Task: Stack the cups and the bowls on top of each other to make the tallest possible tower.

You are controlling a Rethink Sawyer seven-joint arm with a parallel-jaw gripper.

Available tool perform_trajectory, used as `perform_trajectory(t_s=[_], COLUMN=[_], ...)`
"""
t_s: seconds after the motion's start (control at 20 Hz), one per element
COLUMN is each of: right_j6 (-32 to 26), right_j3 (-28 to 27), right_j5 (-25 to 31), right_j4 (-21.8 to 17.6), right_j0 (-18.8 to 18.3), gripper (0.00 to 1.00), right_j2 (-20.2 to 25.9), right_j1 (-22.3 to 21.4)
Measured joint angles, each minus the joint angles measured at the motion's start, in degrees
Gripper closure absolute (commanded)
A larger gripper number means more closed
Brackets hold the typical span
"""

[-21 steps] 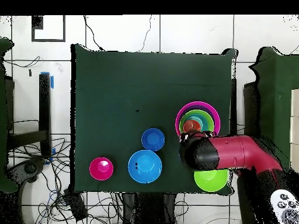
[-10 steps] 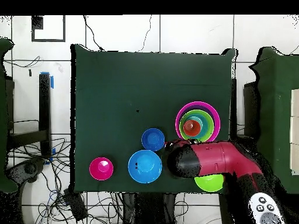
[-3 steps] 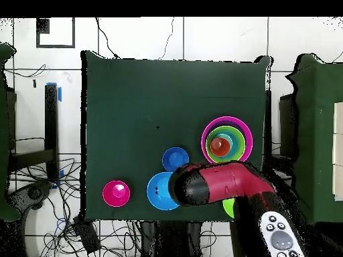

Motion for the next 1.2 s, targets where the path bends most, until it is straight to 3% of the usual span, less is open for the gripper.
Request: perform_trajectory(t_s=[0.55, 1.2], right_j6=[4.84, 7.13], right_j3=[1.08, 1.52], right_j5=[-11.39, -17.77], right_j4=[0.0, 0.25], right_j0=[4.12, 7.13], gripper=[0.0, 0.0], right_j2=[-7.54, -14.12], right_j1=[3.97, 8.41])
